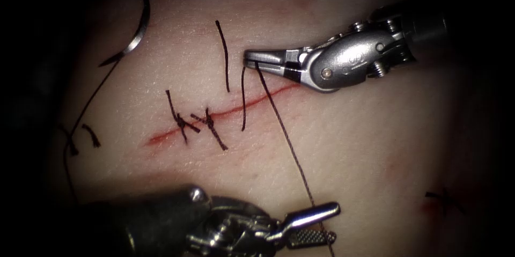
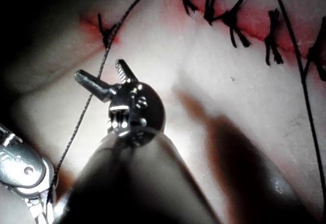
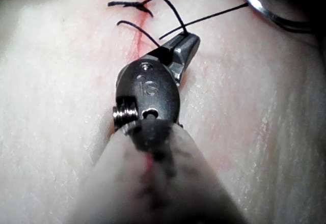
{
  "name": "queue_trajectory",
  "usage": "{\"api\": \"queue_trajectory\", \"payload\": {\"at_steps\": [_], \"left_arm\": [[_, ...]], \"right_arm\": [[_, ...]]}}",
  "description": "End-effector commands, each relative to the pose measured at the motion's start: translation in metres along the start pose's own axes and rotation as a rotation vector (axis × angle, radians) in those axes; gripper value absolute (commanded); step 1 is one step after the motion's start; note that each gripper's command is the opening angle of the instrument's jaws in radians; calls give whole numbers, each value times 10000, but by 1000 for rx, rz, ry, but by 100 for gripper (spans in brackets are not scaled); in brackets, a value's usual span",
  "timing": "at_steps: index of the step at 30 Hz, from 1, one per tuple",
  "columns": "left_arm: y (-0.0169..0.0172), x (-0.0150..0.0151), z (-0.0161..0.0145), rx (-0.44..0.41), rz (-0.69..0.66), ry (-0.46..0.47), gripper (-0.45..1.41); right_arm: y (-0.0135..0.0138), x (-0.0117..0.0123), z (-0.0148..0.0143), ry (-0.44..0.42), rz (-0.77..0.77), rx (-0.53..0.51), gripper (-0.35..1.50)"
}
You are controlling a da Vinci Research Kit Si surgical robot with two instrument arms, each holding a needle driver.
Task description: Wound Closure
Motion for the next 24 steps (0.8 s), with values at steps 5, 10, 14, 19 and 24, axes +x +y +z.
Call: {"api": "queue_trajectory", "payload": {"at_steps": [5,10,14,19,24], "left_arm": [[2,11,9,0,7,11,56],[3,19,17,1,33,13,31],[2,16,12,-1,39,22,-45],[-5,10,-30,-17,49,16,-45],[-12,6,-78,-29,58,-5,-45]], "right_arm": [[-3,-5,9,1,1,-2,-35],[-4,-4,9,2,6,-1,-35],[-7,-1,8,4,10,2,-35],[-17,8,3,10,21,11,-35],[-27,19,-1,15,28,19,-35]]}}
